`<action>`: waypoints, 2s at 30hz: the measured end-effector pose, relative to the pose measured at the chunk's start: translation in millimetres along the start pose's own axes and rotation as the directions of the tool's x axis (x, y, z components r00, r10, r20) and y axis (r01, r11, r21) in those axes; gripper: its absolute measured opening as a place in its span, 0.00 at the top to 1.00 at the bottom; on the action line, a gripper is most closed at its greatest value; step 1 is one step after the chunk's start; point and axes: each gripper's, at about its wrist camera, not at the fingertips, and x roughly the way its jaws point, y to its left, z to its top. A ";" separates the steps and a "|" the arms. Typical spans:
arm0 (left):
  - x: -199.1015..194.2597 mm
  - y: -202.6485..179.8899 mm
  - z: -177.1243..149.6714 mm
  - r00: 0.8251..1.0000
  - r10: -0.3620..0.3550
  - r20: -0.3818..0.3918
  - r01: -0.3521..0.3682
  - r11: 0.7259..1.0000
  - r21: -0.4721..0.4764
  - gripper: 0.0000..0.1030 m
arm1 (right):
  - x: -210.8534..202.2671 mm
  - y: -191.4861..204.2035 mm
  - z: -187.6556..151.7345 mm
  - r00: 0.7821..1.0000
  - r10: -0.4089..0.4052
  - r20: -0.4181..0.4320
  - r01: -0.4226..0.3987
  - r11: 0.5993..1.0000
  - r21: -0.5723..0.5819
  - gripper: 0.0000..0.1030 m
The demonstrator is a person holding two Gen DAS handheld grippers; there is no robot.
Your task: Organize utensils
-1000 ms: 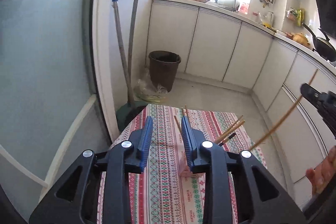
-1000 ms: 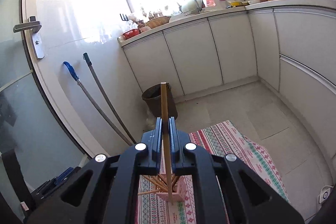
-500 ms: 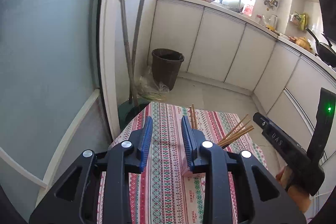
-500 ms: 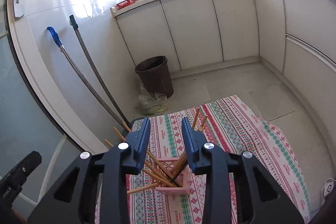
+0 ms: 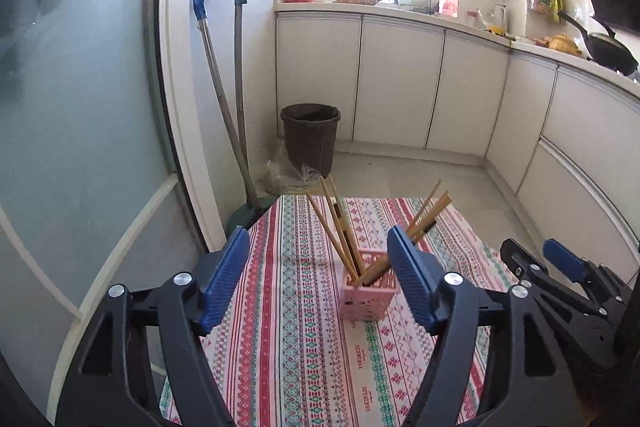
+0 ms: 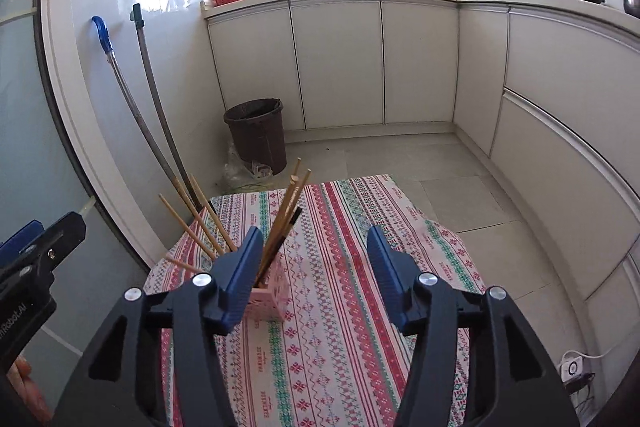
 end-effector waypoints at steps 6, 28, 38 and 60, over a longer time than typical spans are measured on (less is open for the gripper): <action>-10.9 -14.1 -23.9 0.999 0.042 -0.010 -0.041 0.999 0.028 0.15 | -13.5 -24.5 -27.8 0.998 -0.047 -0.029 0.048 0.998 0.037 0.27; -41.6 -50.2 -63.2 1.000 0.000 0.013 -0.001 0.996 0.086 0.07 | -67.7 -73.6 -54.6 0.977 -0.214 0.008 0.212 0.971 0.107 0.06; -37.8 -52.5 -62.7 1.000 -0.012 -0.006 0.013 0.996 0.086 0.07 | -67.1 -73.1 -57.1 0.978 -0.209 -0.002 0.208 0.972 0.109 0.06; -28.5 -49.6 -62.3 0.999 -0.001 -0.048 0.005 0.997 0.074 0.07 | -63.4 -71.6 -60.6 0.981 -0.193 -0.021 0.194 0.975 0.109 0.06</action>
